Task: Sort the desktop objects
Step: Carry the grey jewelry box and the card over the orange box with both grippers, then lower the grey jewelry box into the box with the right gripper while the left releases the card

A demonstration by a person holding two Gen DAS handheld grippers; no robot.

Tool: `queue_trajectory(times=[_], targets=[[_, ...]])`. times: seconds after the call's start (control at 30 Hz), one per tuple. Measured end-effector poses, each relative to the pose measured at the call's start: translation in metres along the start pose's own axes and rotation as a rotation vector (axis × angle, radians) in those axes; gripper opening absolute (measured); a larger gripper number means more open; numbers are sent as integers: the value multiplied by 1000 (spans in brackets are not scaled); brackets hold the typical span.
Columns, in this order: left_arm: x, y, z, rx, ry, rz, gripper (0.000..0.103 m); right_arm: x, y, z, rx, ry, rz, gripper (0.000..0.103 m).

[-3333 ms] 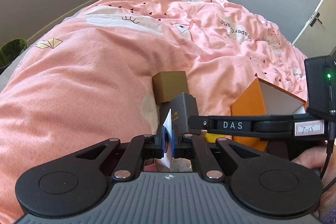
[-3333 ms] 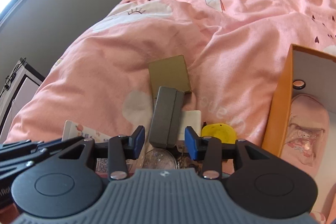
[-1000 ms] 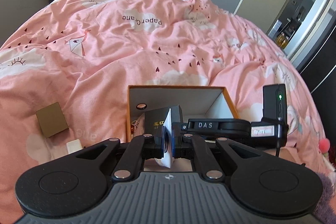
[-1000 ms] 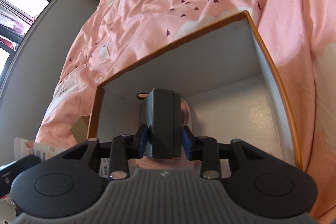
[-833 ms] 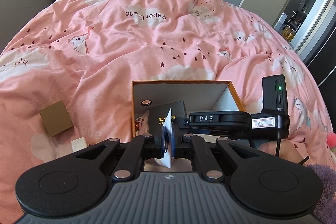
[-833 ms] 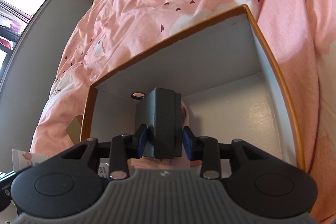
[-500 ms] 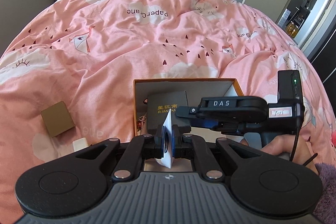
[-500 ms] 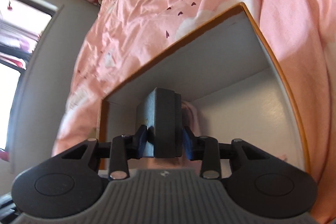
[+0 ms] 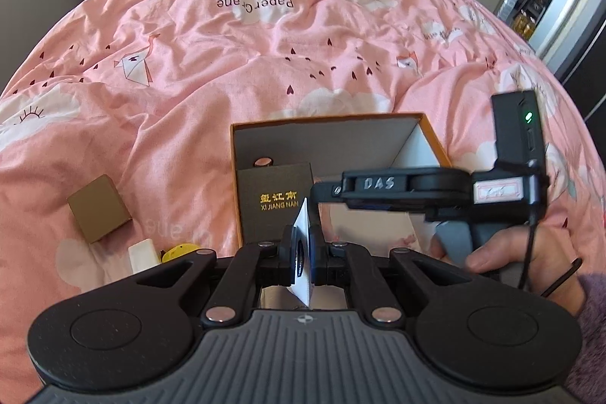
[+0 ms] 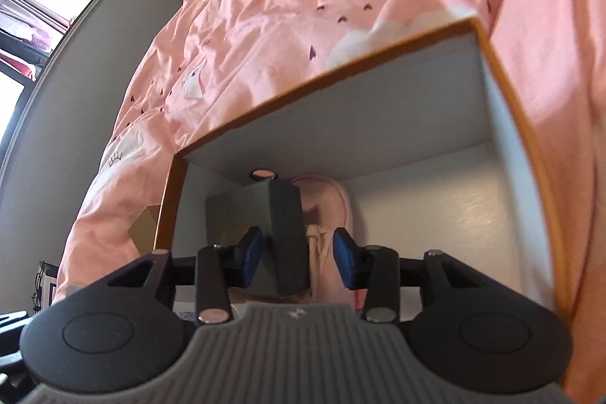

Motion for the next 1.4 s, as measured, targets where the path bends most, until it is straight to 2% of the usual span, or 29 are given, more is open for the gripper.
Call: queue_trajectory(times=[0.13, 0.23, 0.43, 0.63, 0.83, 1.0, 1.23, 1.4], targets=[[-5, -3, -6, 16, 27, -50, 7, 0, -8, 9, -33, -22, 18, 48], [-9, -4, -11, 19, 53, -65, 7, -4, -7, 10, -27, -15, 29, 48], [-20, -14, -18, 34, 99, -166, 7, -9, -5, 9, -40, -10, 63, 49], [-23, -16, -23, 70, 137, -239, 7, -11, -4, 8, -38, -9, 75, 54], [-24, -34, -22, 87, 144, -403, 7, -12, -4, 9, -35, -9, 91, 57], [-32, -41, -22, 115, 191, -547, 7, -12, -4, 12, -10, -17, 83, 57], [-30, -45, -25, 137, 240, -644, 7, -11, -4, 14, 13, -15, 79, 57], [-35, -42, -41, 144, 292, -674, 7, -12, -3, 13, -21, -15, 104, 58]])
Point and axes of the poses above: each gripper's, at about its wrist camera, not at the fingertips, and z roughly against the way its jaws point, y to its left, x to its top, the point moved 8 cm from there along -z, roughly the way its jaws point, and after that the axes turned 3 degrees about y, right-handed, at the moved point
